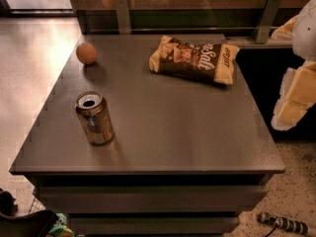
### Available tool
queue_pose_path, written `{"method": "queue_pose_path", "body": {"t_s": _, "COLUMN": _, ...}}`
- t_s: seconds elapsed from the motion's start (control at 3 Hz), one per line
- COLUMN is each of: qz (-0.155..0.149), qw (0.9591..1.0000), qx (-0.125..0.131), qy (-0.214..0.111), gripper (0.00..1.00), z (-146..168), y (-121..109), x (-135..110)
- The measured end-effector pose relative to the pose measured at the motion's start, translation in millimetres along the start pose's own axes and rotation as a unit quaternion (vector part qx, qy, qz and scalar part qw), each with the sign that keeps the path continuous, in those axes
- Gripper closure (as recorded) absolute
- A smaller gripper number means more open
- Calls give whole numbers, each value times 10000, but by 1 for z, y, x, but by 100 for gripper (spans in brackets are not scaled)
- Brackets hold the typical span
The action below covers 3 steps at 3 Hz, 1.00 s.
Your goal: Pick orange
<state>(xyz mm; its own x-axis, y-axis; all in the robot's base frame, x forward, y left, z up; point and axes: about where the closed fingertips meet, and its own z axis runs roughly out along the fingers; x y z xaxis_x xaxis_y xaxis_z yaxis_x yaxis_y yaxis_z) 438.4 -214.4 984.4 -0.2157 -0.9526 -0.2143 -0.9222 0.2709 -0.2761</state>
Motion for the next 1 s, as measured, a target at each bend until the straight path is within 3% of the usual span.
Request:
{"method": "queue_pose_path", "body": {"t_s": 0.33, "qz": 0, "qw": 10000, "qx": 1, "qy": 0, "gripper": 0, "z": 0, "y": 0, "x": 0}}
{"method": "queue_pose_path", "body": {"t_s": 0.67, "qz": 93, "qw": 9996, "qx": 102, "qy": -255, "gripper": 0, "z": 3, "y": -12, "x": -7}}
{"method": "queue_pose_path", "body": {"t_s": 1.0, "qz": 429, "qw": 9928, "qx": 324, "qy": -1067, "gripper": 0, "z": 20, "y": -41, "x": -35}}
